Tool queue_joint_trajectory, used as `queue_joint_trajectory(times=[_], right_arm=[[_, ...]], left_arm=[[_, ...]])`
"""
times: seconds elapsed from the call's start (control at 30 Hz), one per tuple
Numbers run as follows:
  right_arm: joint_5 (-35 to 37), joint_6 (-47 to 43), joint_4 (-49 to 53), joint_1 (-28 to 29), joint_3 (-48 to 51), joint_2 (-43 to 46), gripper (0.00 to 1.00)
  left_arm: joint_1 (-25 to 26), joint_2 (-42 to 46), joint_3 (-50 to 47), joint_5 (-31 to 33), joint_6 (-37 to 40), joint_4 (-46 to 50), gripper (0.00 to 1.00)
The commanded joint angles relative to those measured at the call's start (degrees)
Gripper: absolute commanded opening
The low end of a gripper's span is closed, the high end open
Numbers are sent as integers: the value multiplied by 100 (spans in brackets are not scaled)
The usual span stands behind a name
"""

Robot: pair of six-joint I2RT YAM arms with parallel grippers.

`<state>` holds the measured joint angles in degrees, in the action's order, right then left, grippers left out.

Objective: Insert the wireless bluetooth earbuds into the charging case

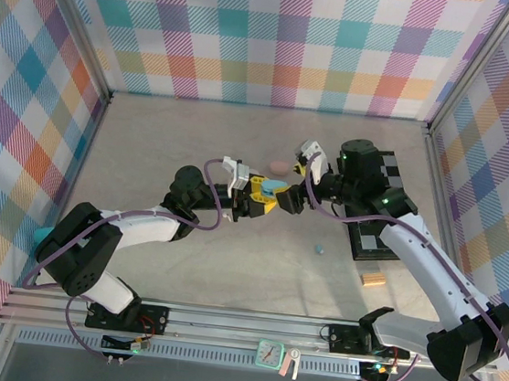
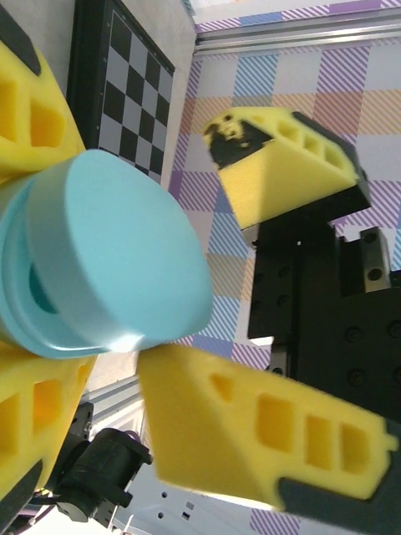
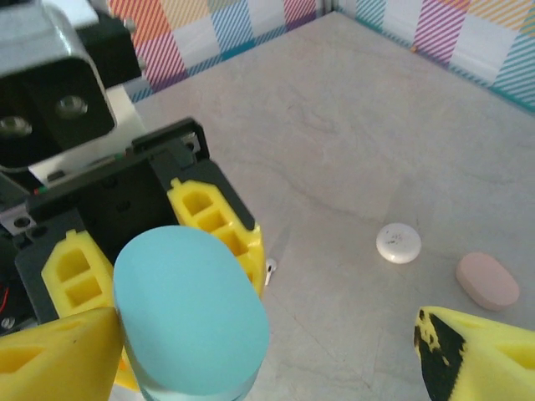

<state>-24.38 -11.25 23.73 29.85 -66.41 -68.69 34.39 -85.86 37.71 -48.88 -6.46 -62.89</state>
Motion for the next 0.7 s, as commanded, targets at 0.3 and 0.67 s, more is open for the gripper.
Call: queue_joint_trajectory(times=[0.3, 0.67], right_arm=[[576, 518, -253, -172, -339, -175, 88], [-507, 319, -389, -183, -83, 185, 93]], left_arm=[[50, 138, -37, -500, 100, -334, 27], [-18, 164, -137, -212, 172, -257, 27]])
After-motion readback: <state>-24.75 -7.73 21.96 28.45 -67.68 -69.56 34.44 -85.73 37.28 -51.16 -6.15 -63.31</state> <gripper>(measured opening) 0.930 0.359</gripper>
